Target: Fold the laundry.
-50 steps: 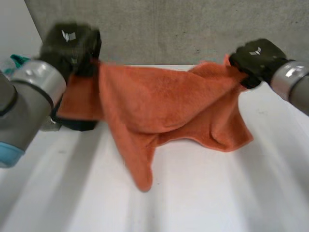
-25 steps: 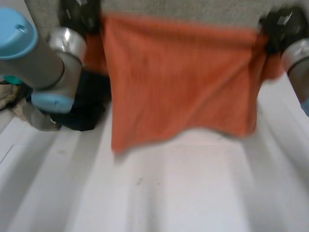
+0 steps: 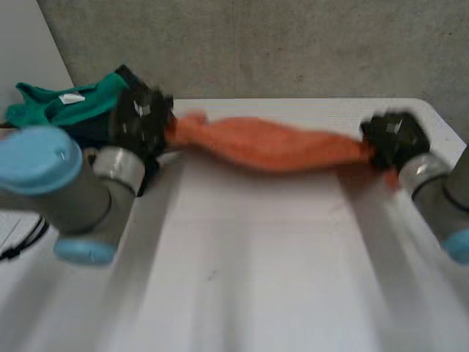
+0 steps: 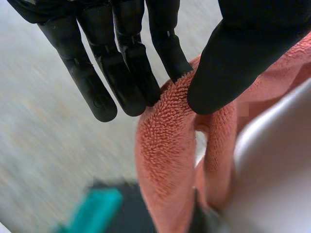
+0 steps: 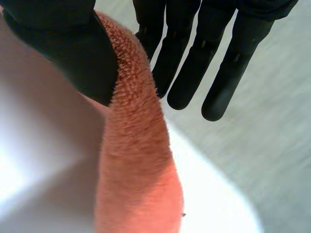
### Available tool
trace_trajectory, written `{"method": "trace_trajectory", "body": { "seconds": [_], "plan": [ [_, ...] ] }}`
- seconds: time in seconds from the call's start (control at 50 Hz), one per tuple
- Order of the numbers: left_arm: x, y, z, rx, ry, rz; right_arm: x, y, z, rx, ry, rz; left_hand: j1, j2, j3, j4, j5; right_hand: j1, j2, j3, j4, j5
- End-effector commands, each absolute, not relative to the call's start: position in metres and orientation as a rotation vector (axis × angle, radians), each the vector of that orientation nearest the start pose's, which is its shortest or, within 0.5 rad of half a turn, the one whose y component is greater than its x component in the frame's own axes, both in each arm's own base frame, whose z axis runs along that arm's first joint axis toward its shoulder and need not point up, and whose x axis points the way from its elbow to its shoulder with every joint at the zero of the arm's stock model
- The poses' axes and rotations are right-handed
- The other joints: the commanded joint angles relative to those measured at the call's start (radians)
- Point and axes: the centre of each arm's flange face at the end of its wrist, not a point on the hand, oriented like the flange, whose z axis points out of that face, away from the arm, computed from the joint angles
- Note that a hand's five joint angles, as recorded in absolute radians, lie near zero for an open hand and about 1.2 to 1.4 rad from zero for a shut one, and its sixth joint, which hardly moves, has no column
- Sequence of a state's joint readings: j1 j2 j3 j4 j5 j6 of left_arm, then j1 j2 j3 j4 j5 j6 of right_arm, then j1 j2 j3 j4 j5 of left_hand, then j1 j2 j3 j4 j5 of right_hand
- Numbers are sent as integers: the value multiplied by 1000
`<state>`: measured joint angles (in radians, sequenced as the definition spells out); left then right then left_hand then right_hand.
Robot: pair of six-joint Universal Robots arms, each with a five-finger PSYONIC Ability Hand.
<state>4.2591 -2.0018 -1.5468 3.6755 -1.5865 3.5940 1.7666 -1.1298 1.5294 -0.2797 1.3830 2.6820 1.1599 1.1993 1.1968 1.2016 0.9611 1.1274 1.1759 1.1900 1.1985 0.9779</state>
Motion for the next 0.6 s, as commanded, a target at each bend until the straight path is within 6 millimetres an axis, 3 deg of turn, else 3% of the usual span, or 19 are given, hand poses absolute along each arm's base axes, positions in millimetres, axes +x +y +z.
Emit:
{"method": "trace_trajectory", "body": {
  "seconds": [0.02,0.04,0.08,0.12,0.18,0.38,0.52,0.6],
  "plan": [
    [-280,-274,172,979,2024,-2187,213,-306,151,-1238,2388,-1775,236,197,199,195,261,269,220,206,198,244],
    [-280,-268,169,993,2037,-2174,212,-304,150,-1265,2400,-1754,236,197,199,195,261,269,220,206,198,244],
    [-281,-263,170,1002,2036,-2178,210,-300,150,-1318,2429,-1687,236,197,199,195,261,-131,-179,-193,-202,-156],
    [-280,-258,181,997,2011,-2207,210,-297,154,-1340,2439,-1648,236,197,199,195,261,-258,-307,-321,-329,-283],
    [-278,-255,190,988,1990,-2235,210,-302,175,-1311,2447,-1653,236,197,199,195,261,-522,-571,-585,-593,-547],
    [-279,-249,190,1046,1990,-2251,203,-315,230,-1334,2497,-1541,236,197,199,195,261,-608,-656,-670,-679,-633],
    [-278,-248,187,1053,2004,-2242,207,-341,221,-1380,2465,-1535,236,197,199,195,261,-608,-656,-671,-679,-633],
    [-277,-249,186,1051,2007,-2237,207,-356,204,-1400,2477,-1506,236,197,199,195,261,-590,-639,-653,-661,-615]
  ]
}}
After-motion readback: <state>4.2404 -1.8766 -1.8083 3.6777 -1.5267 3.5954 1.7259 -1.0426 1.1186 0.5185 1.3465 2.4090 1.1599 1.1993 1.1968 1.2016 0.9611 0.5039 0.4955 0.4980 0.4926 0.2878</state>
